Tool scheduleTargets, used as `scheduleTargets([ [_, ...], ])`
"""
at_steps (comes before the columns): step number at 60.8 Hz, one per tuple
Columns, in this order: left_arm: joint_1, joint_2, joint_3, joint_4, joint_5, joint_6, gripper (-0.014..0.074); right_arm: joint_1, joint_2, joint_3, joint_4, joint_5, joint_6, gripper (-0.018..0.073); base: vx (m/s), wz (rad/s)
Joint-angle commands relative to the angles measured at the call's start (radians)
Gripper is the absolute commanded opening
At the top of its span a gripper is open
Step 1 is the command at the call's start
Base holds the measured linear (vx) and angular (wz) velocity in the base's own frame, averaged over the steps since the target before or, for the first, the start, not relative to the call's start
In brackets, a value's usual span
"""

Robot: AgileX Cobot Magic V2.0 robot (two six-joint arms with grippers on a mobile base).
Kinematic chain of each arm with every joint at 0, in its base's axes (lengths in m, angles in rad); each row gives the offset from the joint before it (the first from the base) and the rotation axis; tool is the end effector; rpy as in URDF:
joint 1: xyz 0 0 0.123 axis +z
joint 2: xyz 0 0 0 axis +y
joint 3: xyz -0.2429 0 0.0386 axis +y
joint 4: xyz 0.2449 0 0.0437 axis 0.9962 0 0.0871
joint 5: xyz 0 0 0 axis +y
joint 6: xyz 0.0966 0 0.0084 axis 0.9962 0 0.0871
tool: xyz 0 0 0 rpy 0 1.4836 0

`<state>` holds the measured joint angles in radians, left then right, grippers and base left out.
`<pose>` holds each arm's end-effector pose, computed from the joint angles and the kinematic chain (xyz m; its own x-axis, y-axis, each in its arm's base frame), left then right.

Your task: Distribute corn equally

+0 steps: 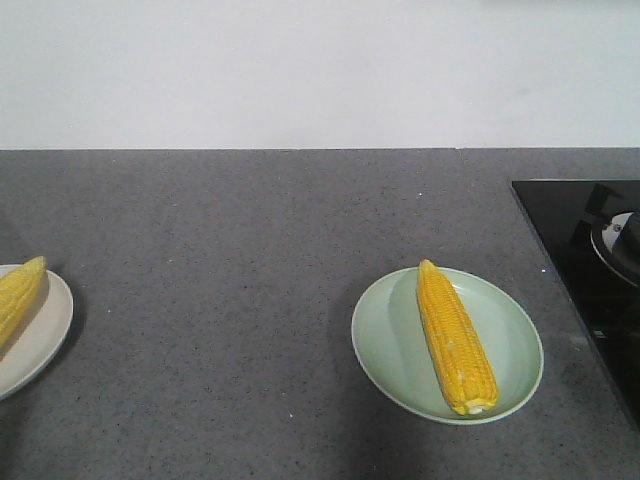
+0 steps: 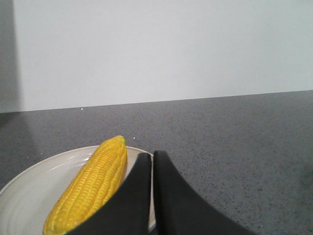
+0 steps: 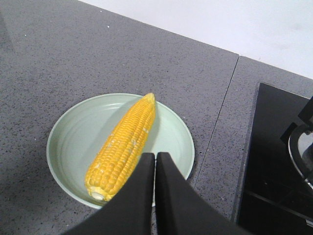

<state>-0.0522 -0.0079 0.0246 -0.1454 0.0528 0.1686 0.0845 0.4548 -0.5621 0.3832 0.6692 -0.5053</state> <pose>0.0992 -0.0059 0.2010 0.0196 0.0224 -0.9996 0.0594 0.9980 0.0235 0.1206 0.0328 0.2940 -0.3570 -0.2233 -0.9070 -0.3693 0.9257 -0.0825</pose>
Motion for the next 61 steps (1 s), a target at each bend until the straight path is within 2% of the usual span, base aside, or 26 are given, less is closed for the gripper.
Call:
scheduleTargets([
  [1,0.009,-0.021,0.006,0.028,-0.053,-0.020,-0.0007,-0.005,0.005,-0.025,0.015,-0.065,-0.001,-0.0004,0.00,0.00],
  [61,0.009,-0.020,0.005,0.026,-0.053,-0.021,-0.0007,-0.005,0.005,-0.025,0.015,-0.064,-0.001,-0.0004,0.00,0.00],
])
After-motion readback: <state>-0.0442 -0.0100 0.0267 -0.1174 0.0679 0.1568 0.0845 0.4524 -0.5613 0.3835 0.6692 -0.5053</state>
